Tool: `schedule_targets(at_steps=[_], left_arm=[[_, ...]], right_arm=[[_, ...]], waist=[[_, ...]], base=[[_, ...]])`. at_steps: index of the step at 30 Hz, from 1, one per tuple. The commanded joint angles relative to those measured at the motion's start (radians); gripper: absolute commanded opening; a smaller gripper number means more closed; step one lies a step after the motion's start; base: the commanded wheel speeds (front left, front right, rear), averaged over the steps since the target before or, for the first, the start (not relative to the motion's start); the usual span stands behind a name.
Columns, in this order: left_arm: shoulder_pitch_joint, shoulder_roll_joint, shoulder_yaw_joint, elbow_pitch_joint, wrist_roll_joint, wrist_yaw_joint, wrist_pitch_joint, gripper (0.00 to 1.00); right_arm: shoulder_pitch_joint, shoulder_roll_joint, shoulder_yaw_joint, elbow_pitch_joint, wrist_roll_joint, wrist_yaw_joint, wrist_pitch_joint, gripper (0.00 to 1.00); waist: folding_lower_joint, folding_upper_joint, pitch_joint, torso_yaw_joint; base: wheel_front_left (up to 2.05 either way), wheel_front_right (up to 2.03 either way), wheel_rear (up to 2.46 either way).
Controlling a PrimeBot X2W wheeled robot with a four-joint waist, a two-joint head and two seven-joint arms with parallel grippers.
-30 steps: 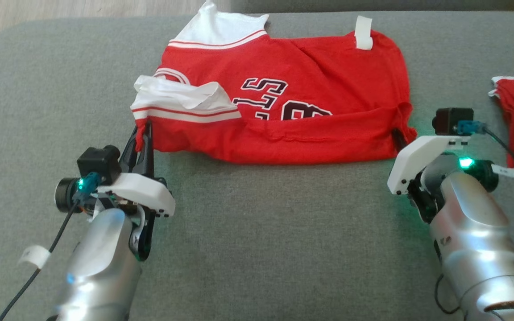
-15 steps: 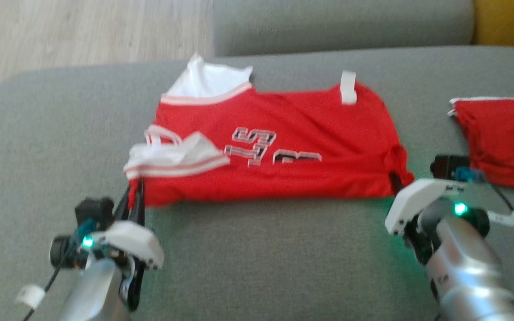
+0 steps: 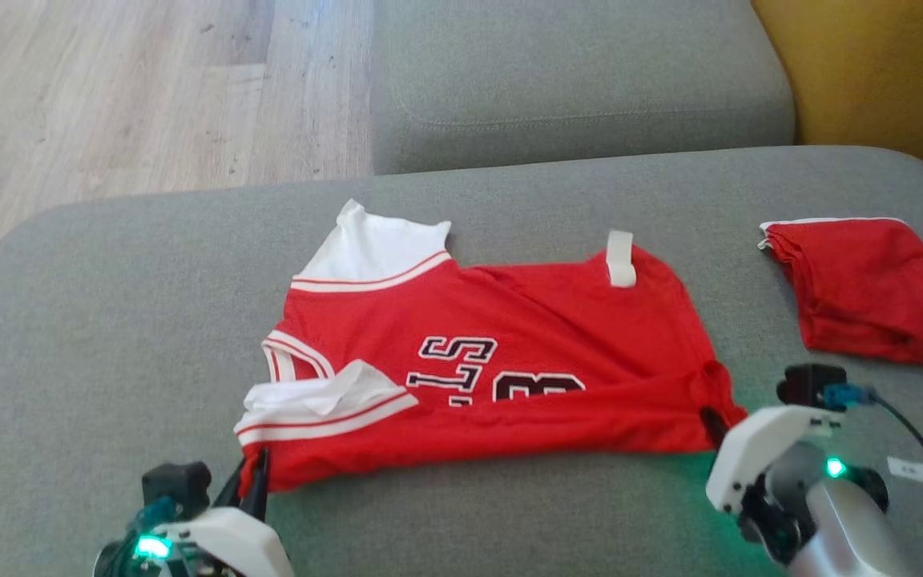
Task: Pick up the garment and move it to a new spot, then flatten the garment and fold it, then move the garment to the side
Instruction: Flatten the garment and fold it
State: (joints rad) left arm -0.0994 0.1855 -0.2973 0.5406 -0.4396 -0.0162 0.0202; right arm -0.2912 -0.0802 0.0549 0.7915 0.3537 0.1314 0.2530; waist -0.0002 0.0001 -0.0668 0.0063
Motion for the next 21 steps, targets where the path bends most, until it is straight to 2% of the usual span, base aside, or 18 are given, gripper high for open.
schedule_targets(at_steps=[1,7,8,9,10,18,21], left_arm=[[-0.027,0.029,0.030,-0.048,-0.007,0.010,0.005,0.00],[0.028,0.042,0.022,-0.140,-0.011,0.038,0.059,0.00],[0.032,0.042,0.020,-0.148,-0.011,0.042,0.063,0.10],[0.036,0.043,0.019,-0.155,-0.010,0.046,0.067,0.45],[0.038,0.044,0.018,-0.160,-0.008,0.050,0.069,1.00],[0.028,0.042,0.035,-0.199,-0.008,0.078,0.031,1.00],[0.005,0.045,0.059,-0.229,-0.009,0.091,-0.015,1.00]], right_arm=[[-0.007,-0.013,0.013,-0.056,0.008,-0.001,0.013,0.00],[0.102,0.000,-0.046,-0.223,0.001,-0.001,0.103,0.00],[0.115,0.004,-0.060,-0.247,-0.004,-0.001,0.111,0.22],[0.128,0.008,-0.072,-0.271,-0.009,-0.001,0.116,1.00],[0.139,0.012,-0.085,-0.291,-0.014,-0.001,0.122,1.00],[0.165,0.028,-0.125,-0.430,-0.029,-0.001,0.074,1.00],[0.158,0.029,-0.123,-0.473,-0.032,-0.001,0.025,1.00]], waist=[[0.0002,-0.0001,-0.003,0.002],[0.0002,-0.0001,-0.006,0.004],[0.0002,-0.0001,-0.005,0.004],[0.0002,-0.0001,-0.004,0.004],[0.0002,-0.0001,-0.003,0.004],[0.0002,-0.0001,0.012,0.002],[0.0002,-0.0001,0.023,0.001]], base=[[0.00,0.00,0.00],[0.00,0.00,0.00],[0.00,0.00,0.00],[0.00,0.00,0.00],[0.00,0.00,0.00],[0.00,0.00,0.00],[0.00,0.00,0.00]])
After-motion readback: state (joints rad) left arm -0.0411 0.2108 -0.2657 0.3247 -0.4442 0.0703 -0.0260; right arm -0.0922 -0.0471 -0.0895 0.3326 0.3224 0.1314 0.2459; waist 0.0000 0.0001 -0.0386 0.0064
